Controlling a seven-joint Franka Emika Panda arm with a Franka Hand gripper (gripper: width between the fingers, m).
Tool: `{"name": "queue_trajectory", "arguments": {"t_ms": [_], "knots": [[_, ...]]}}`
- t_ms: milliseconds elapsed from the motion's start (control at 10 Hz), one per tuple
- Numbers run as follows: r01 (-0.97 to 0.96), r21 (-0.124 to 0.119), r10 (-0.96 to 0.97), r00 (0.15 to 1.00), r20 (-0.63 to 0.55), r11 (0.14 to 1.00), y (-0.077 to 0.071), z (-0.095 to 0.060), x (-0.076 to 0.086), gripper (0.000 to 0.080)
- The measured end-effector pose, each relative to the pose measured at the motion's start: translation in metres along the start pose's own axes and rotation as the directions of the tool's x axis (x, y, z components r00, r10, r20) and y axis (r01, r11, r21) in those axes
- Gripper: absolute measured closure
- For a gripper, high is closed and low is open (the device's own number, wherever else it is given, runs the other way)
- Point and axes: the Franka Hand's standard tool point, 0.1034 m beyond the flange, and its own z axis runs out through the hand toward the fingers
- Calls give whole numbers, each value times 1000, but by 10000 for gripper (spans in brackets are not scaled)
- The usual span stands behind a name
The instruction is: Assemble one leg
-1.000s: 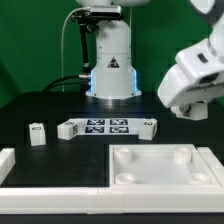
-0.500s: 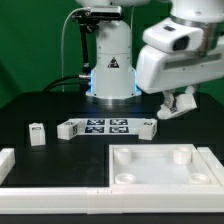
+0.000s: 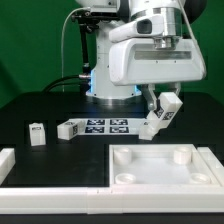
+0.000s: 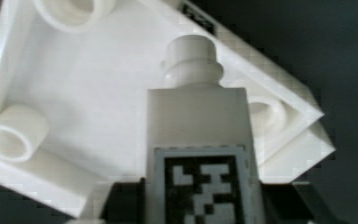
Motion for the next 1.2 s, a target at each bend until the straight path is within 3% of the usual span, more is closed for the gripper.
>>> {"name": "queue_trajectory", "arguments": {"t_ms": [100, 200, 300, 500, 700, 1000, 1100, 1200], "knots": [[-27, 25, 26, 999, 24, 999, -6, 1, 4, 509], [-13, 51, 11, 999, 48, 999, -5, 1, 23, 509], [-8, 52, 6, 999, 36, 999, -1, 5, 35, 509], [-42, 101, 34, 996, 77, 994, -8, 15, 60, 509], [-66, 119, 59, 996, 61, 991, -15, 19, 91, 509], [-54, 104, 51, 998, 34, 993, -11, 21, 86, 509], [-33, 79, 34, 999, -13, 996, -5, 22, 88, 509], [-15, 21, 17, 994, -106, 1000, 7, 22, 83, 509]]}}
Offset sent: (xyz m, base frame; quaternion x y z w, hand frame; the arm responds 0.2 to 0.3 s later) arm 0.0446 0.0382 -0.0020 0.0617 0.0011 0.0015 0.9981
